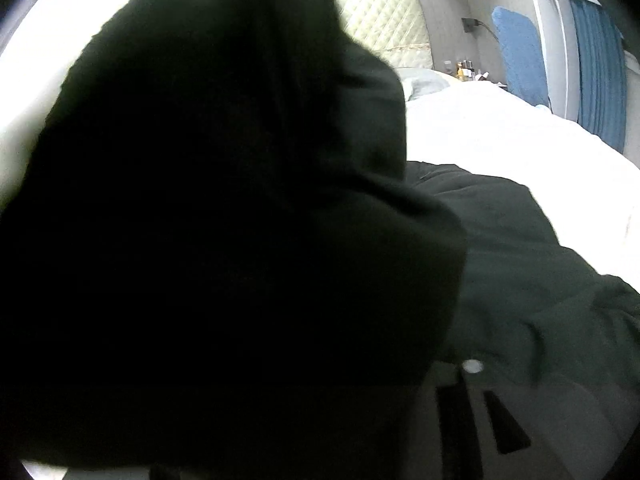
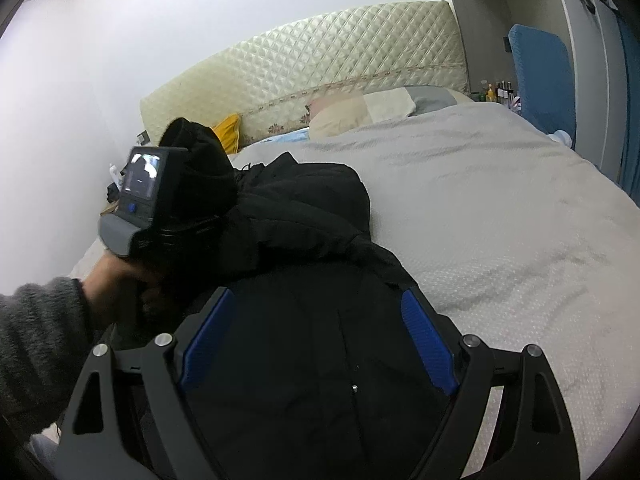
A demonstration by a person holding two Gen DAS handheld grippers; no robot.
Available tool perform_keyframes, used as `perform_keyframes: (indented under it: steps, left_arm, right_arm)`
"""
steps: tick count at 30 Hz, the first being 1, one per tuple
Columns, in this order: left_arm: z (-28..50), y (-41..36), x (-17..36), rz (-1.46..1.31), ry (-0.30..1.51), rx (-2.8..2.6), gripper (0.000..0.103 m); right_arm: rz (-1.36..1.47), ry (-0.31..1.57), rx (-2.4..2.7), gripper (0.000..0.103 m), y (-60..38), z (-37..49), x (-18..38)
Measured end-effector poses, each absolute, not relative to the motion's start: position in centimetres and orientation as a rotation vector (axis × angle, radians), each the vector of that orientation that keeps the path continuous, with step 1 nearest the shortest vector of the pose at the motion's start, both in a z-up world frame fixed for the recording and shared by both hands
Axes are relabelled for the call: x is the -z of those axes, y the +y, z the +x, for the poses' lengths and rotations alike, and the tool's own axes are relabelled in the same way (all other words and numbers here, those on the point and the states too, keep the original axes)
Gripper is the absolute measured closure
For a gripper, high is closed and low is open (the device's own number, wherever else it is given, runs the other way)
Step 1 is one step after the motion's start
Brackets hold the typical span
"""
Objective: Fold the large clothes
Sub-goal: 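Lift the held sleeve and fold it across the jacket body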
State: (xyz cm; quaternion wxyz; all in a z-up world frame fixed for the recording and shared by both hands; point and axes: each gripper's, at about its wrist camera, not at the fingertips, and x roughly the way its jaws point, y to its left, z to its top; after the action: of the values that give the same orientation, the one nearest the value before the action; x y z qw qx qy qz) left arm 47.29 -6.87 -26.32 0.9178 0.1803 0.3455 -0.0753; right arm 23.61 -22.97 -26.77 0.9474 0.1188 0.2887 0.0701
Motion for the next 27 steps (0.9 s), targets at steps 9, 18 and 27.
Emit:
perform_keyframes:
  steps: [9, 18, 27]
  left_arm:
    - [38.3, -4.3, 21.1, 0.130, 0.640, 0.246, 0.030]
    - [28.5, 3.7, 20.9, -0.041, 0.602, 0.133, 0.030]
    - [27.3, 7.5, 22.4, -0.131, 0.584, 0.073, 0.030]
  right_arm:
    - [0.201, 0.545, -0.170, 0.018, -21.6, 22.9, 26.1]
    - [0.180, 0.553, -0.274, 0.018, -18.9, 23.0, 25.5]
    - [0.240, 0.553, -0.306, 0.018, -17.3, 32.9, 24.4]
